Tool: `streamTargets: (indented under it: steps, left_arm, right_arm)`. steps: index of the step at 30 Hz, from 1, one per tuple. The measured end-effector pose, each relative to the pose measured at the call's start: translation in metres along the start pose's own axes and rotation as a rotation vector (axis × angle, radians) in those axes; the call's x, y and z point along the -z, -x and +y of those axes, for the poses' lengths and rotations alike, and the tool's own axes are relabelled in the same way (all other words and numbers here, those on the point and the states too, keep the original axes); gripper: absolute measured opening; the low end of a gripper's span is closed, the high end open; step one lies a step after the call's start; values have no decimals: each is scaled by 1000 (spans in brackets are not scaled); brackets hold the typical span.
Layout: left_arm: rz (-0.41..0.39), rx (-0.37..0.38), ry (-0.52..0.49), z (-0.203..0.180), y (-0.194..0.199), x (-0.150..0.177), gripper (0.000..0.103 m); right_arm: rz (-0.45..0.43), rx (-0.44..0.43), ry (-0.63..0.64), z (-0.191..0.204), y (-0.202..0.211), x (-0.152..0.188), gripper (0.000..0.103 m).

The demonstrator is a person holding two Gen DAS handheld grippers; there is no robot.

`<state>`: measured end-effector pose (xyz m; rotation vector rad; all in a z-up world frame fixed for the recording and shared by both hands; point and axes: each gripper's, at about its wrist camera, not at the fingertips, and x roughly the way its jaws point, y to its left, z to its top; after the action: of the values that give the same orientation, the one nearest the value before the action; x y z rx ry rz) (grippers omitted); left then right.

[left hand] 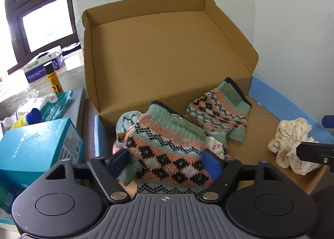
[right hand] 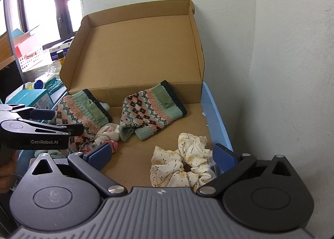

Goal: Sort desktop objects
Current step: 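Lower the right tool onto the larger patterned glove and close it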

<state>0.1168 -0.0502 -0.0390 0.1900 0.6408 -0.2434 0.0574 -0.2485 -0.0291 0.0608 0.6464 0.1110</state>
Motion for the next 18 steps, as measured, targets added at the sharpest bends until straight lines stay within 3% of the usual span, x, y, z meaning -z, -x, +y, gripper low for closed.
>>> streamTargets:
  steps: [2,5,18]
  left_arm:
    - [-7,-5,-1,0,-1,1,49]
    - [-16,1,13,13,4,-2,27]
    - [-43,197,53,36,28,-17,21]
  right_arm:
    - [4,-12,6,1,0,0,103]
    - [7,-45,24,5,-1,-1,103]
    - [22,-234,204,48,-19,-8,103]
